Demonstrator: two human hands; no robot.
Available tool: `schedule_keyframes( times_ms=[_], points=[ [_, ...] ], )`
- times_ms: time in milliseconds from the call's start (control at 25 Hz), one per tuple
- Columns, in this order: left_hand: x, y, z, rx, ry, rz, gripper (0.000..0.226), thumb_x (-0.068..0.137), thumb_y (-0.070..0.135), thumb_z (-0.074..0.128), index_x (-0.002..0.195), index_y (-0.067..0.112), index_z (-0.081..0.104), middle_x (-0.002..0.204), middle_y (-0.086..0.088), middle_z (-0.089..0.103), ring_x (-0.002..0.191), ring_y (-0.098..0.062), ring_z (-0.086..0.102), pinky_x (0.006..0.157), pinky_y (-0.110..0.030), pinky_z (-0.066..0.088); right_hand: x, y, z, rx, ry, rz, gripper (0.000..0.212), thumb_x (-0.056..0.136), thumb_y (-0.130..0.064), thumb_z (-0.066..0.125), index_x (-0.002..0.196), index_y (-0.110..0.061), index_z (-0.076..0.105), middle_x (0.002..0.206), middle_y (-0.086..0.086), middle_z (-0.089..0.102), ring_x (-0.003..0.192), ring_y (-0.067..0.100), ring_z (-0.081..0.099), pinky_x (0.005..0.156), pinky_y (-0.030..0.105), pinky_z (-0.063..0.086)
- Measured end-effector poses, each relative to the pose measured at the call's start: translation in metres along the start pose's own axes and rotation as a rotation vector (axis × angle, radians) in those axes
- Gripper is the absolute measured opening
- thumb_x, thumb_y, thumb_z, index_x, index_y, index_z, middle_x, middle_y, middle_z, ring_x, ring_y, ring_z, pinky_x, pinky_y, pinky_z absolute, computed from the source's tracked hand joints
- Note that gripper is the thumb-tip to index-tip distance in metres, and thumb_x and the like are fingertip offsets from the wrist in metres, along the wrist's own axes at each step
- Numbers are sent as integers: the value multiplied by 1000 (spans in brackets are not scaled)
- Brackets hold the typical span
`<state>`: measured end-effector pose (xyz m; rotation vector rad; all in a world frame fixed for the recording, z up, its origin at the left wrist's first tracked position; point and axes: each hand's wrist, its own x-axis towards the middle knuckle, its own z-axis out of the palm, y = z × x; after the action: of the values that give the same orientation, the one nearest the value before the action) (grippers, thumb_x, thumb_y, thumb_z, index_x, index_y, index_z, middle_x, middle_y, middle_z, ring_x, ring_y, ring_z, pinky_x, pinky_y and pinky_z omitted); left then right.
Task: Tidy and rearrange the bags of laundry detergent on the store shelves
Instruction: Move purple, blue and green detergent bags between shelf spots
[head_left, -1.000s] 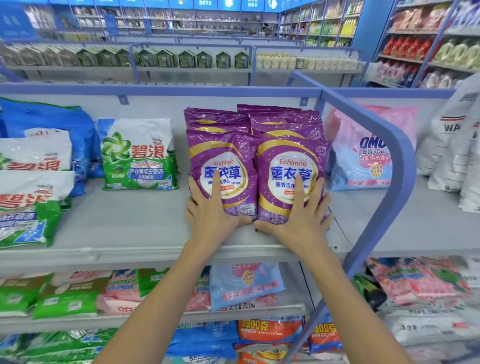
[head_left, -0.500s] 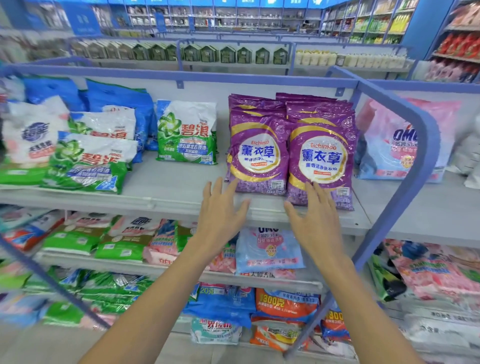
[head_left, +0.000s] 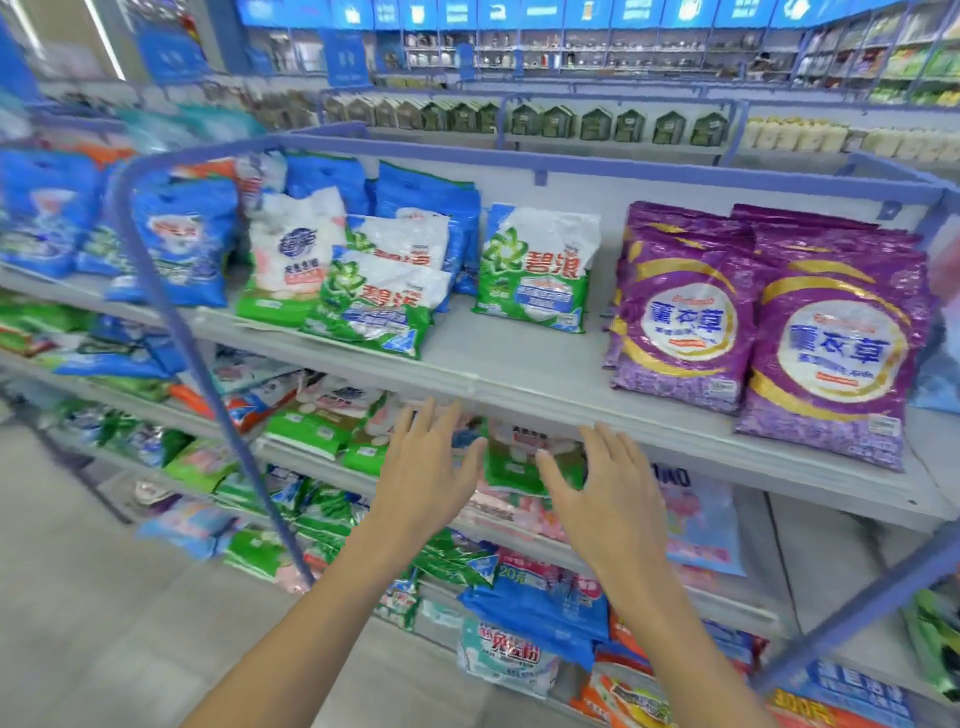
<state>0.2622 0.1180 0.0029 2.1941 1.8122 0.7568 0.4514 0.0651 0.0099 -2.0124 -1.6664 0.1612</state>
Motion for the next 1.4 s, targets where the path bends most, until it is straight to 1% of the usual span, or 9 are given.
schedule_keyframes(
  times_ms=[160, 280, 440, 600, 800, 920, 1160, 1240, 1400],
  points=[
    [-9, -84, -31, 4, 19, -66, 61, 101, 55, 45, 153, 25, 40, 160, -8, 39, 152, -27, 24, 125, -45, 21, 2, -79, 46, 42, -60, -93, 69, 96, -63, 48, 150, -20, 46, 158, 1, 43, 149, 20, 33, 123, 39, 25],
    [-11, -151, -65, 12, 42, -134, 62, 101, 54, 48, 153, 20, 42, 158, -6, 42, 150, -25, 29, 123, -43, 25, 4, -144, 79, 96, -129, -131, 70, 96, -65, 44, 152, -23, 42, 158, -2, 42, 148, 19, 33, 121, 38, 28],
    [-9, -243, -118, 4, 94, -172, 63, 101, 52, 50, 153, 18, 43, 157, -4, 43, 148, -24, 34, 121, -42, 30, 9, -244, 123, 180, -144, -224, 60, 97, -62, 46, 147, -29, 47, 151, -7, 49, 141, 15, 41, 110, 36, 37],
    [-10, -327, -162, 17, 156, -242, 61, 98, 53, 55, 147, 17, 49, 147, -4, 53, 139, -28, 42, 115, -40, 36, 13, -333, 166, 230, -195, -289, 58, 99, -60, 47, 147, -29, 48, 150, -7, 51, 139, 15, 43, 110, 34, 36],
    [0, -411, -198, 22, 219, -329, 62, 97, 56, 52, 143, 15, 55, 146, -7, 55, 139, -28, 45, 118, -40, 34, 26, -415, 214, 303, -286, -352, 57, 98, -65, 41, 144, -31, 50, 145, -12, 53, 135, 11, 45, 102, 29, 37],
    [14, -456, -215, 7, 262, -380, 70, 93, 64, 43, 145, 18, 53, 150, -5, 52, 143, -26, 41, 119, -39, 31, 46, -462, 245, 355, -330, -367, 55, 98, -65, 41, 142, -33, 51, 143, -14, 53, 133, 9, 47, 102, 29, 38],
    [72, -555, -246, 34, 268, -414, 62, 99, 56, 50, 151, 21, 46, 157, -2, 44, 148, -22, 32, 121, -41, 29, 101, -552, 305, 475, -340, -395, 59, 96, -66, 43, 146, -34, 48, 145, -14, 53, 135, 10, 47, 110, 40, 42],
    [97, -587, -262, 38, 269, -417, 63, 99, 57, 48, 152, 23, 45, 157, 0, 43, 148, -21, 32, 120, -40, 31, 125, -586, 322, 508, -320, -407, 57, 98, -61, 47, 146, -32, 49, 146, -13, 52, 136, 10, 46, 112, 38, 39],
    [148, -650, -297, 53, 284, -443, 63, 99, 57, 50, 150, 21, 48, 154, 1, 47, 146, -20, 35, 118, -35, 31, 172, -657, 359, 560, -311, -434, 47, 97, -56, 51, 139, -33, 54, 138, -16, 56, 133, 10, 48, 106, 33, 38]
  ],
)
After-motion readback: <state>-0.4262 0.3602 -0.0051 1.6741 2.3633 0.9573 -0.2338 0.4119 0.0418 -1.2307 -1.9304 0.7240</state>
